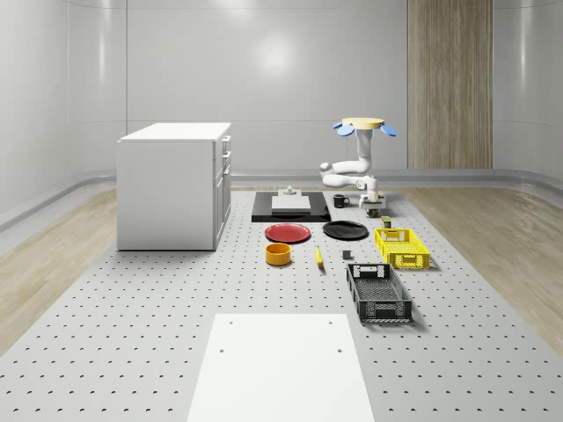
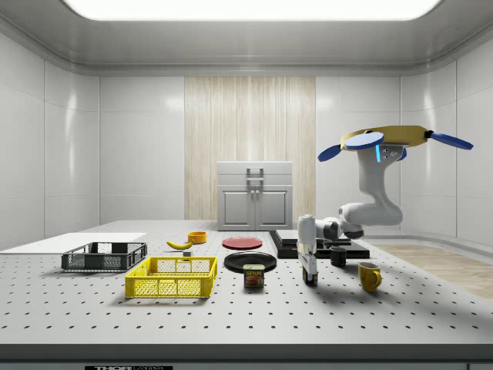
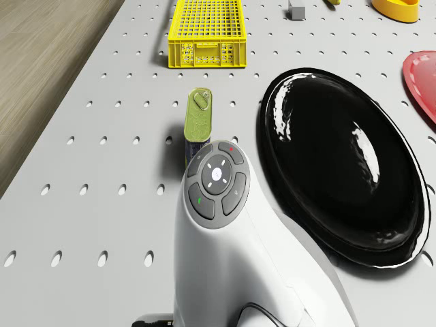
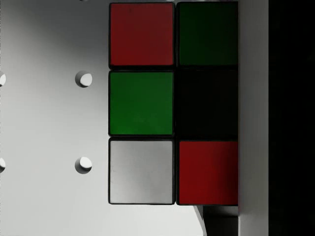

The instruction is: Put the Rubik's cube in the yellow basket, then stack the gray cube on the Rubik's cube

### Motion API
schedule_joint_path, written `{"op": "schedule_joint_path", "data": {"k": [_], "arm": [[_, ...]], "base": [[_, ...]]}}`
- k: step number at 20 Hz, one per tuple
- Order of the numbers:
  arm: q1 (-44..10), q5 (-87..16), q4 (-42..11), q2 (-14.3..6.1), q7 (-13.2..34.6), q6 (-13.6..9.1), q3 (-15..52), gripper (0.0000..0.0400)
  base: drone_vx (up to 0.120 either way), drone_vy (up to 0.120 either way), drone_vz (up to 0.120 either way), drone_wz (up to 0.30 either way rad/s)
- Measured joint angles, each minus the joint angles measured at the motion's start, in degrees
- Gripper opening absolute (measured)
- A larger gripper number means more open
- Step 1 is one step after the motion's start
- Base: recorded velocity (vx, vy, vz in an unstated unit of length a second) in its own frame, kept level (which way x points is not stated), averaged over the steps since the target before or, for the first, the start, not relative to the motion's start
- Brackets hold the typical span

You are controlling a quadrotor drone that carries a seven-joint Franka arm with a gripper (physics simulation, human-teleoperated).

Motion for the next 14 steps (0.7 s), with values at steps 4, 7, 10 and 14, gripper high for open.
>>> {"op": "schedule_joint_path", "data": {"k": [4,7,10,14], "arm": [[-0.2,2.4,-0.5,-0.3,0.5,-0.6,2.4,0.0327],[-0.4,4.2,-0.8,-0.5,0.8,-1.0,4.3,0.0326],[-0.6,5.5,-0.9,-0.9,1.1,-1.0,5.4,0.0326],[-0.8,6.4,-1.0,-1.4,1.3,-0.7,6.2,0.0325]], "base": [[0.0,0.0,0.05,0.0],[0.0,0.0,0.12,0.0],[0.04,0.0,0.12,0.0],[0.12,0.0,0.12,0.0]]}}
